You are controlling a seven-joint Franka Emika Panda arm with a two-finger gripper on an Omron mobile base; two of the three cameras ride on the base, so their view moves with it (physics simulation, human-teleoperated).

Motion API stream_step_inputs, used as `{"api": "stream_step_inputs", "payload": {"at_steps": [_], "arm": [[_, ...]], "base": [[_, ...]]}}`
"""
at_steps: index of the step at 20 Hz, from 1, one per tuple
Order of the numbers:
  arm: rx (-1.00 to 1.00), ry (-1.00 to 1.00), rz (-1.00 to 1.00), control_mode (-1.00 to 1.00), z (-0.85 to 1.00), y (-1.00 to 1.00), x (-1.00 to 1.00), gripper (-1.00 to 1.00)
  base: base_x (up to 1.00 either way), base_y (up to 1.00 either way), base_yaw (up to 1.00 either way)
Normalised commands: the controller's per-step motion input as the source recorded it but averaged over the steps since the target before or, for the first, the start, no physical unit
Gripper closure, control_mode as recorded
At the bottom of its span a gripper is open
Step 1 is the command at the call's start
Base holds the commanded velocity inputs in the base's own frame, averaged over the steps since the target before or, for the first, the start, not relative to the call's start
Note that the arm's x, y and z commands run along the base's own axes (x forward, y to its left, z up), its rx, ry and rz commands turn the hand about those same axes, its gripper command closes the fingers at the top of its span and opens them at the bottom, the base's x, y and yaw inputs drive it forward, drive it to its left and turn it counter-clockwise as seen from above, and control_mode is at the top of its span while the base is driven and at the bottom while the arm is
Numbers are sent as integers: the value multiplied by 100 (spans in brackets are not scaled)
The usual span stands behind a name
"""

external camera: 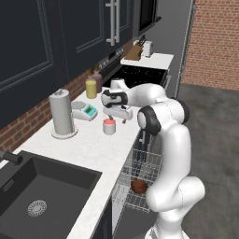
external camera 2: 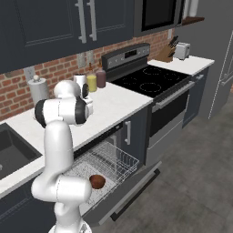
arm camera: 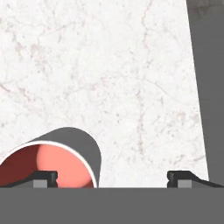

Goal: Pick up the cup and bowl from the counter, place them in the dishwasher, and close the dishwasher door.

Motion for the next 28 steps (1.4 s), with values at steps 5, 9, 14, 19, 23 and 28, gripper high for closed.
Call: {"api": "stream_step_inputs", "payload": {"at_steps": [5, 9, 14, 19, 23, 28], "arm": [[0, 0, 4, -100, 0, -2, -10, -100], [0, 0, 5, -100, 0, 0, 0, -100], [0, 0, 7, -100, 0, 0, 0, -100], [0, 0, 7, -100, -1, 1, 0, -100], [0, 1, 8, -100, -2, 2, 0, -100], [0, 3, 9, -100, -3, 7, 0, -100]], "base": [[0, 0, 0], [0, 0, 0], [0, 0, 0], [0, 0, 0], [0, 0, 0], [0, 0, 0]]}}
